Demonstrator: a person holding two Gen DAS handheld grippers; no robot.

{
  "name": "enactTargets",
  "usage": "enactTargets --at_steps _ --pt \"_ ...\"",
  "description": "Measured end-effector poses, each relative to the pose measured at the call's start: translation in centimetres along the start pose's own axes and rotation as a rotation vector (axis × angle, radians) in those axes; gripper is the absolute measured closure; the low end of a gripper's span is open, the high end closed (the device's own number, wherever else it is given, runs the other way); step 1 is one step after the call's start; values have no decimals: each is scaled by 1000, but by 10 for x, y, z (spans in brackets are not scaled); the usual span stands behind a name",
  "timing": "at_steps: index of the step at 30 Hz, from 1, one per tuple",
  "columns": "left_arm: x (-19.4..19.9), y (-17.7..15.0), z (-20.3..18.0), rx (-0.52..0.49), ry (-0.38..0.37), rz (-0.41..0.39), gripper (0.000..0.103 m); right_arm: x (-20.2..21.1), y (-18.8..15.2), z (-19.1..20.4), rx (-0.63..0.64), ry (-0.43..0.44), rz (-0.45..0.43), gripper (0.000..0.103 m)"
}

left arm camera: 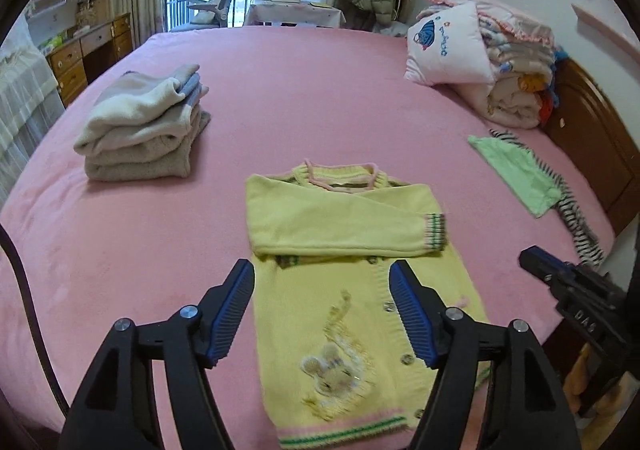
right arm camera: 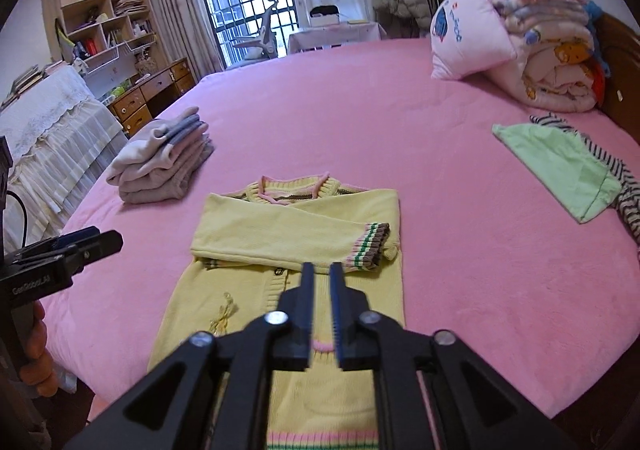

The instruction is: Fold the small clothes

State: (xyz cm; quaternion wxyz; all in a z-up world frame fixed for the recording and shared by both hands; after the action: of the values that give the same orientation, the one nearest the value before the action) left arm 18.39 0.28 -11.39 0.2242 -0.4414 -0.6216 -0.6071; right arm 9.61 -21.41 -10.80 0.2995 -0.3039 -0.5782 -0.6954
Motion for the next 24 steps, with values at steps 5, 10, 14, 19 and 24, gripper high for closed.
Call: enactTargets --at_steps 5,10,14,19,24 --pt "18 -23 -1 46 -19 4 24 24 -10 4 20 -5 -31 74" --pt "29 -45 0 39 13 -5 24 38 -22 8 33 -11 -43 71" --pt "36 -66 0 15 42 -1 24 44 -35 8 36 -22 -40 71" --pt "38 -85 1 -7 83 1 24 45 -52 4 41 -50 -23 71" --pt "40 -99 -1 -40 104 -5 24 42 -71 -2 33 -57 -1 71"
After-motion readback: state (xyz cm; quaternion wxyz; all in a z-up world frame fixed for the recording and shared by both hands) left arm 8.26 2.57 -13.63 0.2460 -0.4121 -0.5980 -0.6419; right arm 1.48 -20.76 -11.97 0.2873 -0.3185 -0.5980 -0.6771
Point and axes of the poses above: each gripper's, at about its wrist camera, not at the fingertips, and x roughly against the way its jaws point, z to its left, y to its top, the point moved 7 cm from there along -x, roughly the way its jaws point, and after that the axes turned 5 degrees about z, right-handed, at the moved point
